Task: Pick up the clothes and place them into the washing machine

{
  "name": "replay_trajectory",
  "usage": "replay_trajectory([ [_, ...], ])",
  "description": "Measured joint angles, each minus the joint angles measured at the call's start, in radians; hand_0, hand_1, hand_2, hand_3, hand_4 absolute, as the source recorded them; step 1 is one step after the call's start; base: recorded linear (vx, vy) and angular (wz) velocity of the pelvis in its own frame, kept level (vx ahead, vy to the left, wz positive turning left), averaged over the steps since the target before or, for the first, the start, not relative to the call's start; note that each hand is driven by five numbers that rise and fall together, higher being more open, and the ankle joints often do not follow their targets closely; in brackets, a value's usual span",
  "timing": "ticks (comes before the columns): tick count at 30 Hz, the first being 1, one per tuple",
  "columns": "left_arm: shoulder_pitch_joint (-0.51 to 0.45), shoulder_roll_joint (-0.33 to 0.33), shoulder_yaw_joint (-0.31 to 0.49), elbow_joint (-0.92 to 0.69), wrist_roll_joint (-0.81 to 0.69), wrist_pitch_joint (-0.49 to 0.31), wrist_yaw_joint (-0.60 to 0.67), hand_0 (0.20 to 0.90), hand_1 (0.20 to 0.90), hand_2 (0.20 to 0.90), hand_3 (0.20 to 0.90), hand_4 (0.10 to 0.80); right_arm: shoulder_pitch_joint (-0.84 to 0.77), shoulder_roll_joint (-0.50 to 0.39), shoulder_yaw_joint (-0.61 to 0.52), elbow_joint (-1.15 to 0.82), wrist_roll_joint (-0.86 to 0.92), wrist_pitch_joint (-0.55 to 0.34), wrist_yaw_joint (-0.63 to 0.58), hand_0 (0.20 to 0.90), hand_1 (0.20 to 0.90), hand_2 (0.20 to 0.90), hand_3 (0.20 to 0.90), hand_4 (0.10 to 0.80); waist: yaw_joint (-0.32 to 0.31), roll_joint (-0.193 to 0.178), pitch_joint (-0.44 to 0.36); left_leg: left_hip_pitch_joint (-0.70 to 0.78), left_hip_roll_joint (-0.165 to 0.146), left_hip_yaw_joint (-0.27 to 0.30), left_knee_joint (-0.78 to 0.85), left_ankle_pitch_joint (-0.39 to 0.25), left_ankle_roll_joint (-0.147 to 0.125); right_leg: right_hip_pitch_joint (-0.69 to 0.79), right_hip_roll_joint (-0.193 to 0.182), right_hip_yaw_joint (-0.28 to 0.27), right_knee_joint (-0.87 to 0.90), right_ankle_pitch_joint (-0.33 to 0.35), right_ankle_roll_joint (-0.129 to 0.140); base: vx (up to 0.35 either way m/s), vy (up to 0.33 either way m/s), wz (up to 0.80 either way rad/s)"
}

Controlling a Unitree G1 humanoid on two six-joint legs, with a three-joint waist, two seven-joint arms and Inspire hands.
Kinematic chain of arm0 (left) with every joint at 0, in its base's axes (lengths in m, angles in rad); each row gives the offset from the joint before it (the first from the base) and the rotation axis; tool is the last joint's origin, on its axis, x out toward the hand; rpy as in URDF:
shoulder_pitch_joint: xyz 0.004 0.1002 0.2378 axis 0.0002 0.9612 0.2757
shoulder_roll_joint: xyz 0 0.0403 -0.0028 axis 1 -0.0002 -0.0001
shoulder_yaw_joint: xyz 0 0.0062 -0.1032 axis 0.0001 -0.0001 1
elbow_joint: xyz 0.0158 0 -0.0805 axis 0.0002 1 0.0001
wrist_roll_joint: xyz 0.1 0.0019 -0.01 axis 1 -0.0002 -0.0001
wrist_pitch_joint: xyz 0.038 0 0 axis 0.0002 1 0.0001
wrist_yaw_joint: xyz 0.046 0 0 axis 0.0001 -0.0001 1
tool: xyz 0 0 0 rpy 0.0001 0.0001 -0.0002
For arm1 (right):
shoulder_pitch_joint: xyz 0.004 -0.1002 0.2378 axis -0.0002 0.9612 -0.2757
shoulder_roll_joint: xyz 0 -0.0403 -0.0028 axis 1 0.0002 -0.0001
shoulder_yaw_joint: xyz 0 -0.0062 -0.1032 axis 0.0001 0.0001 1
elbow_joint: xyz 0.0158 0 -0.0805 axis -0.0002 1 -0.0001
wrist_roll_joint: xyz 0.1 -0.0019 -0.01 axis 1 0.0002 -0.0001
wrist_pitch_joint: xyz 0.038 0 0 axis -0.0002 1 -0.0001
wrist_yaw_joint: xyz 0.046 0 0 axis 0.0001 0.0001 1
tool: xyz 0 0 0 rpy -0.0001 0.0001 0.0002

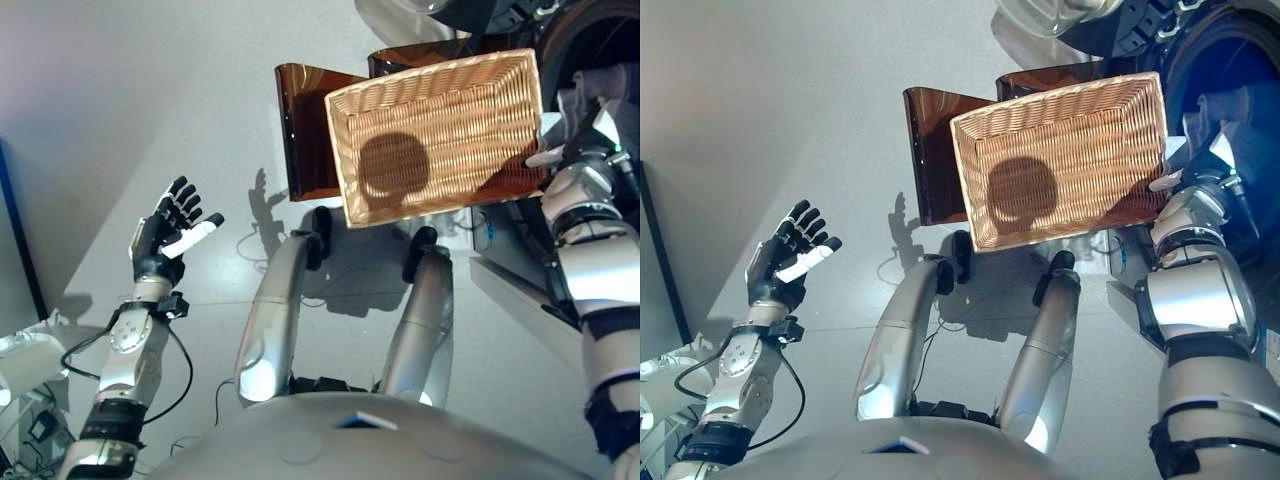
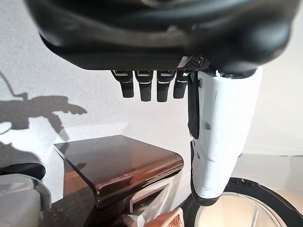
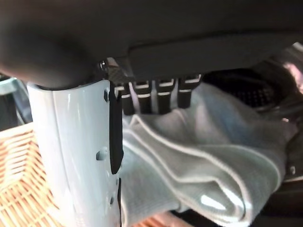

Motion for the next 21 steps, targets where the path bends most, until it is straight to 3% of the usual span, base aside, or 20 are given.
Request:
replay_trajectory([
  [1, 0.004, 0.003, 0.000, -0.018, 0.000, 0.008, -0.002, 0.900, 0.900, 0.900, 0.900, 0.800, -0.003, -0.001, 0.017, 0.002, -0.014, 0.006, 0.001, 0.258, 0.258, 0.258, 0.258, 0.341, 0.000, 0.000, 0.000, -0.007, 0.000, 0.000, 0.003, 0.002, -0.001, -0.008, -0.002, -0.001, 0.005, -0.001, -0.002, 0.000, 0.000, 0.00],
  [2, 0.004, 0.003, -0.001, -0.022, 0.000, 0.011, -0.003, 0.900, 0.900, 0.900, 0.900, 0.800, -0.003, -0.001, 0.021, 0.003, -0.029, 0.016, 0.007, 0.200, 0.200, 0.200, 0.200, 0.300, 0.000, 0.000, 0.000, -0.008, 0.000, -0.001, 0.004, 0.001, -0.001, -0.008, -0.001, -0.001, 0.005, -0.001, -0.002, 0.000, 0.000, 0.00],
  [17, 0.005, 0.031, 0.009, -0.056, 0.009, 0.021, 0.002, 0.900, 0.900, 0.900, 0.900, 0.800, -0.029, 0.012, 0.069, -0.044, -0.167, 0.085, 0.066, 0.200, 0.200, 0.200, 0.200, 0.300, -0.019, -0.001, -0.001, -0.007, 0.004, -0.002, 0.006, 0.001, -0.001, -0.007, 0.009, 0.000, 0.005, -0.001, -0.002, 0.000, 0.000, 0.00],
  [20, 0.014, 0.023, 0.043, -0.052, 0.017, 0.030, 0.015, 0.900, 0.900, 0.900, 0.900, 0.800, 0.009, 0.019, 0.050, -0.170, -0.175, 0.095, 0.065, 0.200, 0.200, 0.200, 0.200, 0.300, -0.036, -0.001, -0.002, -0.008, 0.005, -0.002, 0.006, 0.000, -0.001, -0.009, 0.011, 0.001, 0.004, -0.001, -0.002, 0.000, 0.000, 0.00],
  [21, 0.013, 0.021, 0.053, -0.051, 0.018, 0.031, 0.016, 0.900, 0.900, 0.900, 0.900, 0.800, 0.029, 0.020, -0.021, -0.219, -0.153, 0.090, 0.060, 0.200, 0.200, 0.200, 0.200, 0.300, -0.046, -0.002, -0.004, -0.011, 0.006, -0.002, 0.006, 0.000, -0.002, -0.011, 0.012, 0.001, 0.004, -0.001, -0.003, 0.000, -0.037, -0.02],
])
